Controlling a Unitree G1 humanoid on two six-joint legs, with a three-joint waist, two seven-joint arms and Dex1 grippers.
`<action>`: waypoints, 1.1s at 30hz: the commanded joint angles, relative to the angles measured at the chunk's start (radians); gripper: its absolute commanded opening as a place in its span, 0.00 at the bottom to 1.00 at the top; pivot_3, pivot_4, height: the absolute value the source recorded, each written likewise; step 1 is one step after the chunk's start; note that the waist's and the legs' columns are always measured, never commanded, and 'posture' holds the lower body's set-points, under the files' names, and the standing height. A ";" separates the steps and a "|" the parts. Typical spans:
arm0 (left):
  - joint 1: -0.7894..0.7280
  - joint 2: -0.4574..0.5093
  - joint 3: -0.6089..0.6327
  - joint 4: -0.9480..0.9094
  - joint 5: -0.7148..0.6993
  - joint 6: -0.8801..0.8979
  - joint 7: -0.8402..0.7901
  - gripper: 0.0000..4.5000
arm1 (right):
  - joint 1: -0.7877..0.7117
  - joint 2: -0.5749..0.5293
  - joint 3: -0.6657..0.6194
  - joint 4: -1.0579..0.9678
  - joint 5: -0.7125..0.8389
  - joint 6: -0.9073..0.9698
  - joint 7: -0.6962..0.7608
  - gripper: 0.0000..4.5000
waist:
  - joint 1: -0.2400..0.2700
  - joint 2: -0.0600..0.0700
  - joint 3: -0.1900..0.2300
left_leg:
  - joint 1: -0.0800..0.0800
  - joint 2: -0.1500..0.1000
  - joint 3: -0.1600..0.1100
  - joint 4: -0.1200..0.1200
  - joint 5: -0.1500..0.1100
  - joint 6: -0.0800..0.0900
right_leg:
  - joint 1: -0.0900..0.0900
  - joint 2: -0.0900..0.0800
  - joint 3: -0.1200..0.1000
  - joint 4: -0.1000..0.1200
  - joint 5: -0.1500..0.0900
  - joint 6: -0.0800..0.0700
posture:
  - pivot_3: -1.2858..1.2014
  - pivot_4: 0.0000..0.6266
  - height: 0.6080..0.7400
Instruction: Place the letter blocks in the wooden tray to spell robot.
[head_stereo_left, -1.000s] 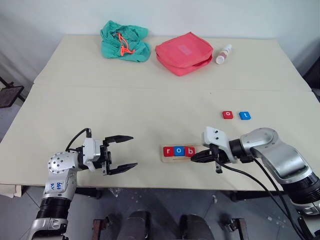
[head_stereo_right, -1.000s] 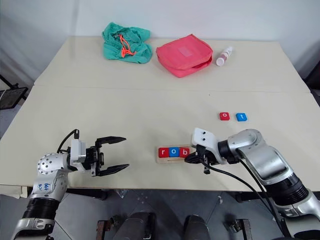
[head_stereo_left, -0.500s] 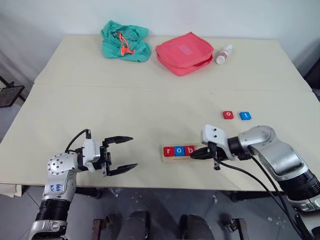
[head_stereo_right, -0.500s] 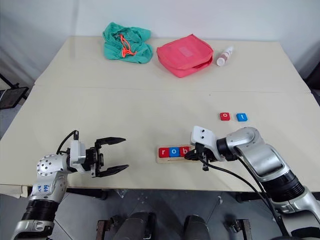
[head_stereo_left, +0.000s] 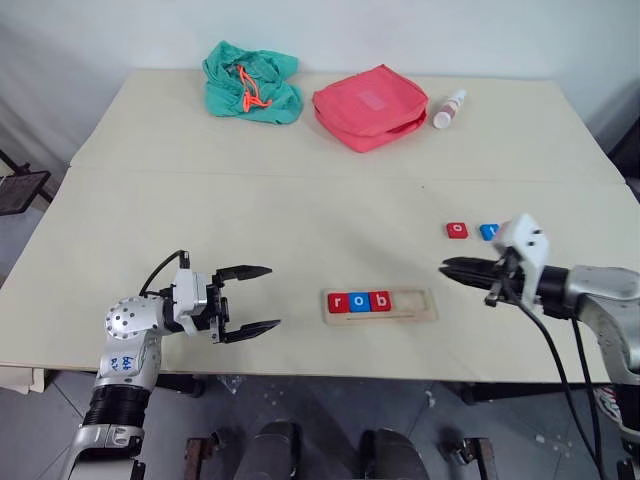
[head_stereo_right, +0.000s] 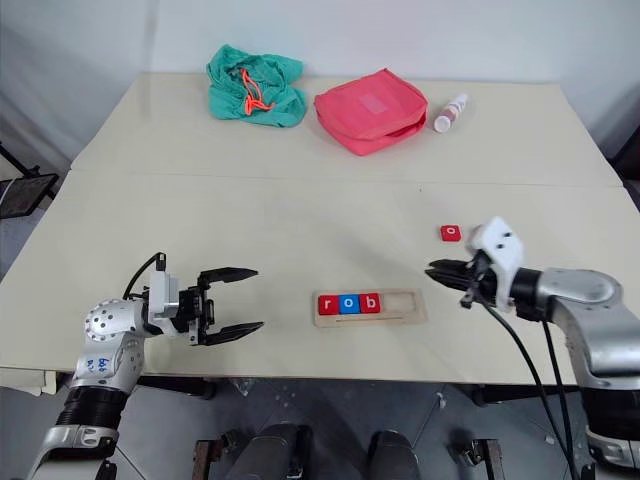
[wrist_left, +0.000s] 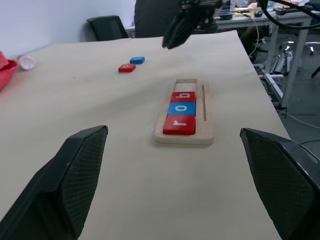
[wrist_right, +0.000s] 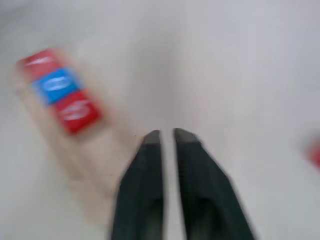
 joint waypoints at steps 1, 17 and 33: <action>-0.012 0.001 -0.001 0.010 -0.003 -0.012 -0.016 1.00 | 0.069 0.017 -0.106 -0.008 0.045 -0.029 -0.035 0.44 | 0.000 0.000 0.000 | 0.000 0.000 0.000 0.000 0.000 0.000 | 0.000 0.000 0.000 0.000 0.000 0.000 | 0.52 0.24 1.00; 0.005 0.029 0.010 -0.023 -0.020 0.019 -0.035 1.00 | 0.282 0.062 -0.231 0.006 0.082 -0.139 -0.100 0.99 | -0.001 0.000 0.000 | 0.001 0.000 0.001 0.000 0.000 0.000 | 0.000 0.000 0.001 0.000 0.000 0.000 | 0.52 0.24 1.00; 0.034 0.037 0.021 -0.034 -0.029 0.011 -0.037 1.00 | 0.260 0.058 -0.185 -0.027 0.099 -0.077 -0.180 0.99 | 0.000 0.000 0.000 | 0.001 0.000 0.001 0.000 0.000 0.000 | 0.001 0.000 0.001 0.000 0.000 0.000 | 0.52 0.24 1.00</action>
